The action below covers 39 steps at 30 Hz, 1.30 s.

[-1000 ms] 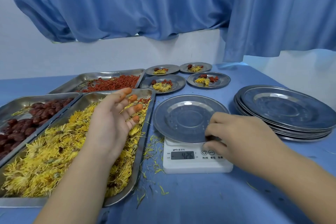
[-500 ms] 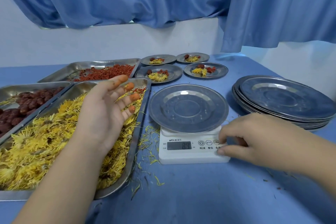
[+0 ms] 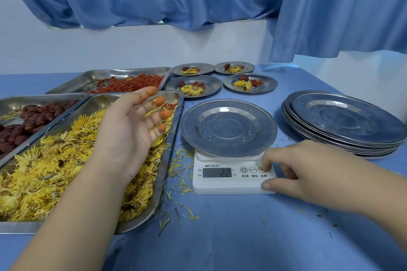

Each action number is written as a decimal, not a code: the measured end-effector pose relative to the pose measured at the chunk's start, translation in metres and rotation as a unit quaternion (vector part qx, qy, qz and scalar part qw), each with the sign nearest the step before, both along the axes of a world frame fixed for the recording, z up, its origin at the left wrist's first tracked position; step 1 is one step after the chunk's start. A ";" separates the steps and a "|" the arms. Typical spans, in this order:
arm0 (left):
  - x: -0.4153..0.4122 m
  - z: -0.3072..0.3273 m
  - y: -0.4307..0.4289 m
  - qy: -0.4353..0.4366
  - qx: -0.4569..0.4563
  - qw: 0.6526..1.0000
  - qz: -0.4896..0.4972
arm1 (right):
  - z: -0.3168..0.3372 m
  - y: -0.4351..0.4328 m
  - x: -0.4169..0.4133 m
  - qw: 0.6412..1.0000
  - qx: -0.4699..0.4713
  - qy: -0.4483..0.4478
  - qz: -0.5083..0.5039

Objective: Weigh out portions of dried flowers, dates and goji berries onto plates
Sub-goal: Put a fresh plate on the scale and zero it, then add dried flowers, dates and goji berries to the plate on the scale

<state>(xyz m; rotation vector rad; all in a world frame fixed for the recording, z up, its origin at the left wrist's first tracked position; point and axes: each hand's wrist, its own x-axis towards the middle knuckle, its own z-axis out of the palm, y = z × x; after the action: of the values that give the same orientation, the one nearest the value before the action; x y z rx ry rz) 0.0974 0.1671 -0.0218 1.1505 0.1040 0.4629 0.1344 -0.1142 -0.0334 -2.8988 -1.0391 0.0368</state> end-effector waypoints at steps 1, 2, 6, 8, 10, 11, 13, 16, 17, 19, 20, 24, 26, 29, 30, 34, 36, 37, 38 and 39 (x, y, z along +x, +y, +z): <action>0.000 0.000 0.000 0.000 -0.001 1.000 -0.001 | 0.000 0.000 0.000 1.000 -0.003 -0.002 -0.004; 0.000 0.000 0.001 0.000 -0.002 1.000 -0.002 | 0.000 0.000 0.000 1.000 -0.006 -0.005 -0.006; 0.000 -0.002 0.002 -0.002 -0.002 1.000 -0.006 | -0.002 0.001 0.002 1.000 -0.007 -0.016 -0.012; 0.000 -0.002 0.002 -0.004 -0.003 1.000 -0.010 | -0.002 0.003 0.001 1.000 -0.005 -0.012 -0.023; 0.001 -0.002 0.002 -0.005 -0.006 1.000 -0.012 | -0.002 0.005 -0.002 0.999 -0.013 -0.012 -0.027; 0.001 -0.003 0.002 -0.005 -0.006 1.000 -0.013 | -0.002 0.005 -0.003 0.999 -0.021 -0.018 -0.027; 0.002 -0.003 0.003 -0.007 -0.004 1.000 -0.019 | -0.002 0.008 -0.007 0.997 -0.049 -0.049 -0.021; 0.001 -0.004 0.003 -0.010 -0.002 1.000 -0.028 | -0.005 0.015 -0.014 0.993 -0.071 -0.091 -0.011; 0.001 -0.004 0.003 -0.010 -0.001 0.999 -0.031 | -0.005 0.017 -0.016 0.993 -0.062 -0.095 -0.011; 0.001 -0.004 0.003 -0.010 0.003 0.999 -0.034 | -0.005 0.020 -0.017 0.994 -0.038 -0.106 -0.012; 0.001 -0.004 0.003 -0.010 0.006 0.999 -0.034 | -0.006 0.020 -0.016 0.993 -0.022 -0.112 -0.010; -0.002 -0.002 -0.002 -0.015 0.028 0.999 -0.040 | -0.005 0.019 -0.013 0.987 0.055 -0.152 0.028; -0.004 0.000 -0.006 -0.019 0.054 0.998 -0.040 | -0.003 0.018 -0.012 0.974 0.125 -0.182 0.056; -0.005 0.003 -0.015 -0.009 0.109 0.994 -0.025 | 0.003 0.024 -0.013 0.950 0.228 -0.207 0.058; -0.005 0.004 -0.018 -0.004 0.141 0.990 -0.012 | 0.005 0.029 -0.011 0.943 0.247 -0.218 0.057; -0.014 -0.003 -0.029 -0.046 0.364 0.930 0.007 | 0.009 0.051 0.001 0.923 0.324 -0.206 0.007; -0.020 -0.004 -0.031 -0.071 0.486 0.871 0.013 | 0.004 0.054 0.001 0.919 0.343 -0.196 -0.002; -0.022 -0.003 -0.032 -0.085 0.538 0.838 0.022 | 0.000 0.054 -0.001 0.920 0.336 -0.200 0.004; -0.025 -0.002 -0.031 -0.095 0.561 0.822 0.029 | -0.005 0.052 -0.004 0.924 0.323 -0.204 0.019; -0.027 0.001 -0.028 -0.094 0.556 0.825 0.033 | -0.010 0.049 -0.006 0.928 0.308 -0.206 0.037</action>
<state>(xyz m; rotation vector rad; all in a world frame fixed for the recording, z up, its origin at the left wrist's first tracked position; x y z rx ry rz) 0.0701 0.1387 -0.0210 2.2446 -0.3571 0.7273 0.1284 -0.0655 -0.0434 -2.3258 -0.9763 -0.7784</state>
